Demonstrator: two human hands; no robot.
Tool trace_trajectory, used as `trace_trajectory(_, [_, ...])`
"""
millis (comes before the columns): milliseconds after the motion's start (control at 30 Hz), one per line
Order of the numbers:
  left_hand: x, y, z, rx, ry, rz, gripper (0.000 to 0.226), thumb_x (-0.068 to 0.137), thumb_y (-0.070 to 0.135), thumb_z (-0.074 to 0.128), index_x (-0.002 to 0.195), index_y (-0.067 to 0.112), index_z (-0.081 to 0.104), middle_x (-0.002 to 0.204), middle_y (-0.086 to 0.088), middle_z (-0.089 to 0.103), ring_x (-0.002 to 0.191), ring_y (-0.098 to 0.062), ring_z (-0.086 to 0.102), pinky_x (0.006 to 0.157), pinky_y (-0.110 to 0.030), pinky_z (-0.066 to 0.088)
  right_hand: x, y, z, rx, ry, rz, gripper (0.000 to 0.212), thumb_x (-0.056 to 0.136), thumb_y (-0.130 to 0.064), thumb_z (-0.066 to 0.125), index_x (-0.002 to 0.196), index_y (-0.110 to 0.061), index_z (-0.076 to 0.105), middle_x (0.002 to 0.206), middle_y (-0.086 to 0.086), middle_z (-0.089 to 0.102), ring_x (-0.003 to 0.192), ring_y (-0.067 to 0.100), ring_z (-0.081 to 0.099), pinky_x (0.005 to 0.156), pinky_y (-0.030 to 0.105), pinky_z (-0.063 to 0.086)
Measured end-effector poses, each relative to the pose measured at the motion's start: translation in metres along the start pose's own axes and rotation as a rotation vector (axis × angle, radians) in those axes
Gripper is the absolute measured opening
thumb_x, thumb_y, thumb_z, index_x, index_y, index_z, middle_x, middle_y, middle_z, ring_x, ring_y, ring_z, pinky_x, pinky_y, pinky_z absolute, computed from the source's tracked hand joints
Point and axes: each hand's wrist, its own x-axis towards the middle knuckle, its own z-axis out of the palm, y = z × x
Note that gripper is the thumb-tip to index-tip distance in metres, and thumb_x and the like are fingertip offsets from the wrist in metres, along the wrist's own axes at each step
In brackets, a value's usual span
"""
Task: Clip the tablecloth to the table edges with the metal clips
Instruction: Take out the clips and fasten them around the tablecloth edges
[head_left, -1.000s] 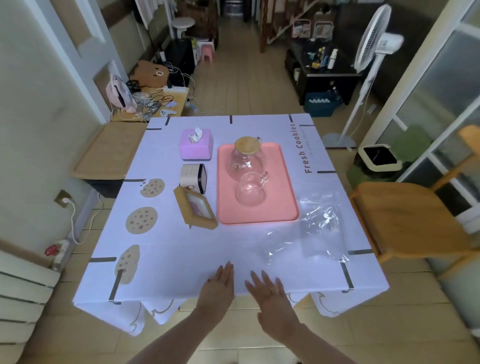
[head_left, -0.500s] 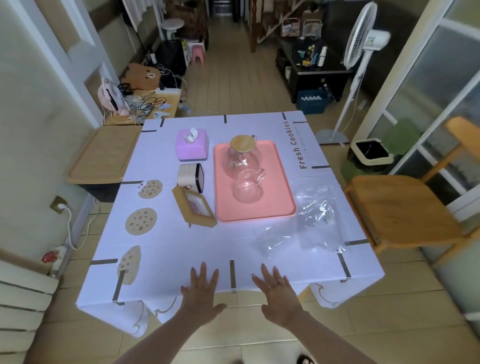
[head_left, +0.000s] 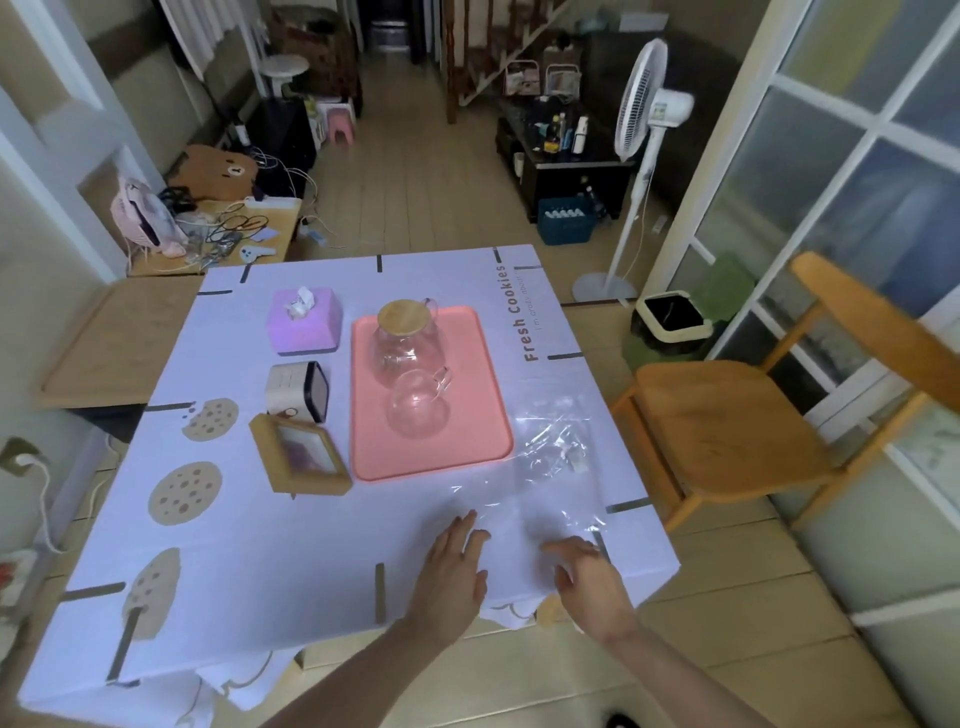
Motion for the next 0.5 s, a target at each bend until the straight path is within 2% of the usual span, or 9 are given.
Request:
trace_trajectory(100, [0.040,0.017,0.009,-0.011,0.033,-0.084,0.075,0.036,0.027,0.090,0.104,0.017,0.060,0.112,-0.005,0.067,0.096,-0.019,0.068,0.080,-0.027,0.054,0.009,0.028,-0.021,0.035,0.006,-0.016,0.039,0.084,-0.002,0.049,0.114,-0.020,0.065,0.122,-0.003,0.061,0.113,0.017,0.057,0.086,0.024,0.046])
trace_trajectory(167, [0.065,0.034,0.007,-0.001,0.016,-0.163,0.072,0.036,0.024,0.090,0.103,0.012,0.066,0.113,-0.009,0.067,0.097,-0.023,0.068,0.081,-0.031,0.054,0.017,0.046,-0.037,0.040,-0.011,-0.028,0.039,0.082,-0.004,0.047,0.112,-0.020,0.066,0.118,-0.002,0.063,0.109,0.017,0.058,0.082,0.023,0.046])
trace_trajectory(200, [0.077,0.041,0.009,-0.024,0.020,-0.189,0.071,0.044,0.022,0.088,0.109,0.008,0.064,0.120,-0.011,0.063,0.104,-0.027,0.065,0.088,-0.032,0.051,0.022,0.055,-0.046,0.044,-0.014,-0.039,0.039,0.081,-0.005,0.045,0.110,-0.020,0.067,0.115,-0.002,0.064,0.107,0.017,0.059,0.080,0.024,0.047])
trace_trajectory(267, [0.098,0.060,0.008,-0.055,-0.024,-0.253,0.066,0.074,0.016,0.070,0.134,0.005,0.044,0.144,-0.013,0.040,0.131,-0.029,0.042,0.109,-0.032,0.031,0.035,0.074,-0.061,0.062,-0.016,-0.076,0.039,0.077,-0.001,0.045,0.101,-0.019,0.069,0.108,-0.001,0.066,0.102,0.017,0.062,0.078,0.026,0.049])
trace_trajectory(300, [0.109,0.067,0.010,-0.057,-0.008,-0.300,0.064,0.084,0.014,0.059,0.141,0.006,0.031,0.150,-0.011,0.029,0.139,-0.026,0.029,0.114,-0.030,0.020,0.042,0.083,-0.068,0.072,-0.015,-0.095,0.039,0.076,0.003,0.046,0.098,-0.018,0.070,0.105,-0.001,0.067,0.099,0.017,0.063,0.079,0.026,0.049])
trace_trajectory(333, [0.118,0.071,0.015,-0.062,0.003,-0.369,0.063,0.087,0.011,0.052,0.144,0.007,0.025,0.152,-0.010,0.024,0.141,-0.024,0.022,0.115,-0.029,0.015,0.048,0.094,-0.075,0.088,-0.021,-0.105,0.039,0.076,0.005,0.046,0.096,-0.018,0.070,0.103,-0.001,0.067,0.097,0.016,0.064,0.079,0.025,0.049])
trace_trajectory(367, [0.125,0.075,0.019,-0.043,-0.009,-0.434,0.064,0.085,0.007,0.051,0.144,0.006,0.026,0.151,-0.011,0.026,0.141,-0.025,0.023,0.115,-0.030,0.016,0.054,0.103,-0.081,0.103,-0.033,-0.125,0.039,0.076,0.005,0.046,0.094,-0.020,0.069,0.102,-0.003,0.066,0.095,0.015,0.064,0.080,0.024,0.049])
trace_trajectory(433, [0.136,0.078,0.027,-0.009,0.002,-0.562,0.066,0.071,-0.006,0.059,0.135,-0.002,0.042,0.139,-0.020,0.045,0.131,-0.033,0.042,0.109,-0.039,0.032,0.064,0.117,-0.094,0.097,-0.076,-0.187,0.037,0.082,0.002,0.047,0.098,-0.025,0.067,0.104,-0.007,0.065,0.099,0.011,0.062,0.085,0.023,0.049])
trace_trajectory(500, [0.141,0.075,0.035,0.047,0.020,-0.637,0.066,0.048,-0.016,0.068,0.113,-0.007,0.061,0.112,-0.025,0.064,0.103,-0.039,0.063,0.086,-0.045,0.051,0.071,0.128,-0.107,0.057,-0.133,-0.249,0.032,0.090,-0.004,0.048,0.110,-0.024,0.064,0.113,-0.011,0.060,0.106,0.004,0.056,0.095,0.020,0.045])
